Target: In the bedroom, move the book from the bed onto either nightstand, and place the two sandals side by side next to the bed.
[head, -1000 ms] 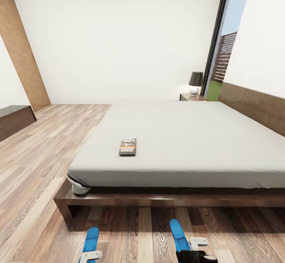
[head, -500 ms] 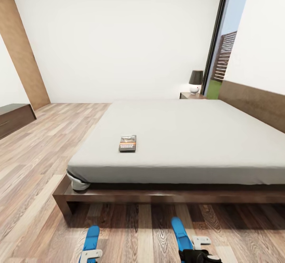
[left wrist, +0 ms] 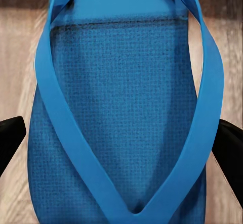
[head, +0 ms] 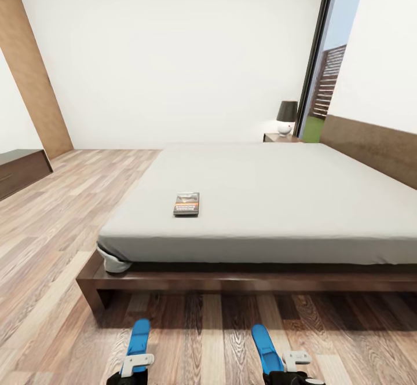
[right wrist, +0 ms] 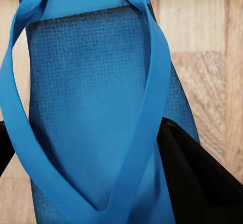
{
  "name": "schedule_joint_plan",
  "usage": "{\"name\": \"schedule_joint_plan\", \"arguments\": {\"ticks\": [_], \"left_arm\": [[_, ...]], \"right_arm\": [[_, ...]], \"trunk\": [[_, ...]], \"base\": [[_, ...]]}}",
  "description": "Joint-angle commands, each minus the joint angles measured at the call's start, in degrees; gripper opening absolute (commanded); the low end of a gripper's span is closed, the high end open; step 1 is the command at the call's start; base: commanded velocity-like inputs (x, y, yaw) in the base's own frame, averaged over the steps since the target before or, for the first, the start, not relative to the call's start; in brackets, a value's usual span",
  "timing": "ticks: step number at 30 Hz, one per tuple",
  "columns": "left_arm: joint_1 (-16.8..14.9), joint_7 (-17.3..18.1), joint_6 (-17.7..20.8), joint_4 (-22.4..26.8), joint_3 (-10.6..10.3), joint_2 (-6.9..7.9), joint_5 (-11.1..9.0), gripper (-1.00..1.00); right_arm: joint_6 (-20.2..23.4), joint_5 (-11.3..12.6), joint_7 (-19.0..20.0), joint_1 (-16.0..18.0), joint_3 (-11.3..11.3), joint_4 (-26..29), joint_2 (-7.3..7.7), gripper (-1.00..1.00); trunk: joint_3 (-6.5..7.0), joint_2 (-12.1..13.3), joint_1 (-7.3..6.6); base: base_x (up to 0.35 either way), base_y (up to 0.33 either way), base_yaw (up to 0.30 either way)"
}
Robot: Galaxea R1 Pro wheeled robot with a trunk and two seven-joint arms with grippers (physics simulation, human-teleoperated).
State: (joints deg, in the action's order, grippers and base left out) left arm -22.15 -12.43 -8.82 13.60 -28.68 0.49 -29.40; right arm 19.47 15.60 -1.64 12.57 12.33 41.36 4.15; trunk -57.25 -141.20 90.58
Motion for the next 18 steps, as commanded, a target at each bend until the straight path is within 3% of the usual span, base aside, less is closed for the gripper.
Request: {"name": "schedule_joint_plan", "arguments": {"ticks": [1,10,18], "left_arm": [[-0.07,-0.27,-0.24,0.20,-0.50,0.03,-0.40,-1.00],[-0.15,-0.02,-0.94,0.40,-0.50,0.13,-0.40,-1.00],[-0.11,0.11,-1.64,0.38,-0.51,0.13,-0.40,-1.00]], "right_arm": [[0.28,0.40,-0.29,0.02,0.24,0.11,0.07,-1.00],[0.31,0.39,-0.31,0.00,0.24,0.13,0.07,-1.00],[0.31,0.39,-0.34,0.00,0.24,0.13,0.07,-1.00]], "trunk": [[-0.06,-0.04,-0.01],[-0.06,-0.04,-0.01],[-0.06,-0.04,-0.01]], "base": [[0.000,0.000,0.000],[0.001,0.001,0.000],[0.108,0.092,0.000]]}}
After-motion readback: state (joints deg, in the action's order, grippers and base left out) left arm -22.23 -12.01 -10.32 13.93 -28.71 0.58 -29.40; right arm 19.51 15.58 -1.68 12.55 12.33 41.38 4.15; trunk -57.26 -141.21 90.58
